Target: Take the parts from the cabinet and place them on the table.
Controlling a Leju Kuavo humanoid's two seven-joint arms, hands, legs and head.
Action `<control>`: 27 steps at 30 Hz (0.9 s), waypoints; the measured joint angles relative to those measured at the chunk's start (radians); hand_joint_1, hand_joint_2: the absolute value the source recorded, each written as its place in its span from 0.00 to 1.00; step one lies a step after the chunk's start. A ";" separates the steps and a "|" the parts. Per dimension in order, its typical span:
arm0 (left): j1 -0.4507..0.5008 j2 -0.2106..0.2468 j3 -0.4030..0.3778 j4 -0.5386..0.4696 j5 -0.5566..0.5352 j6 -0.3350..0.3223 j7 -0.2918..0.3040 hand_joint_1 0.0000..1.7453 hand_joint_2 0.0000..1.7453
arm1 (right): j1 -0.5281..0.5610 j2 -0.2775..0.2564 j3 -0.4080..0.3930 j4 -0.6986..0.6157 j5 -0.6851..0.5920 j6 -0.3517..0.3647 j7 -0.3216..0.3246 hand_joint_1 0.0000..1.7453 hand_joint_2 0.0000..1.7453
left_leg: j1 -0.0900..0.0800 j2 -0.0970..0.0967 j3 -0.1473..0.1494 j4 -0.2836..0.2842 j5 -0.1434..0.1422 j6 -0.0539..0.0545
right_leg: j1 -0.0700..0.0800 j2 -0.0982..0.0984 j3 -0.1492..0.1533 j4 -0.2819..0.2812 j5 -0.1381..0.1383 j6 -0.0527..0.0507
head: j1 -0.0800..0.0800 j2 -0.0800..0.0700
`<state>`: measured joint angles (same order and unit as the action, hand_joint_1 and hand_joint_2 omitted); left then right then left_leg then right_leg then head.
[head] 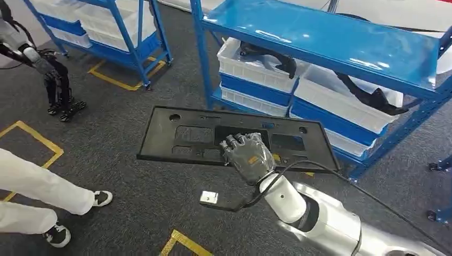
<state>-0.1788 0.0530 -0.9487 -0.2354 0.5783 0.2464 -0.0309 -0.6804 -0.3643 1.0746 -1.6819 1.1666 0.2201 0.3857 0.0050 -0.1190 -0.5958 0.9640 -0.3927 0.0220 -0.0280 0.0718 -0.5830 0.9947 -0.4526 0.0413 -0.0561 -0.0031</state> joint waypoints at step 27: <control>0.020 0.018 0.000 0.000 -0.007 0.005 0.002 0.00 1.00 | 0.008 -0.024 -0.030 -0.025 0.033 0.007 0.009 1.00 1.00 | -0.004 0.024 0.017 -0.007 0.002 0.024 | 0.002 -0.040 -0.013 0.040 0.005 0.006 | -0.003 0.000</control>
<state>-0.1584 0.0706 -0.9487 -0.2354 0.5714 0.2514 -0.0290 -0.6720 -0.3887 1.0449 -1.7071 1.1997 0.2274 0.3944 0.0013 -0.0949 -0.5790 0.9572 -0.3905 0.0455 -0.0263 0.0314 -0.5957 1.0350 -0.4481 0.0470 -0.0591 -0.0034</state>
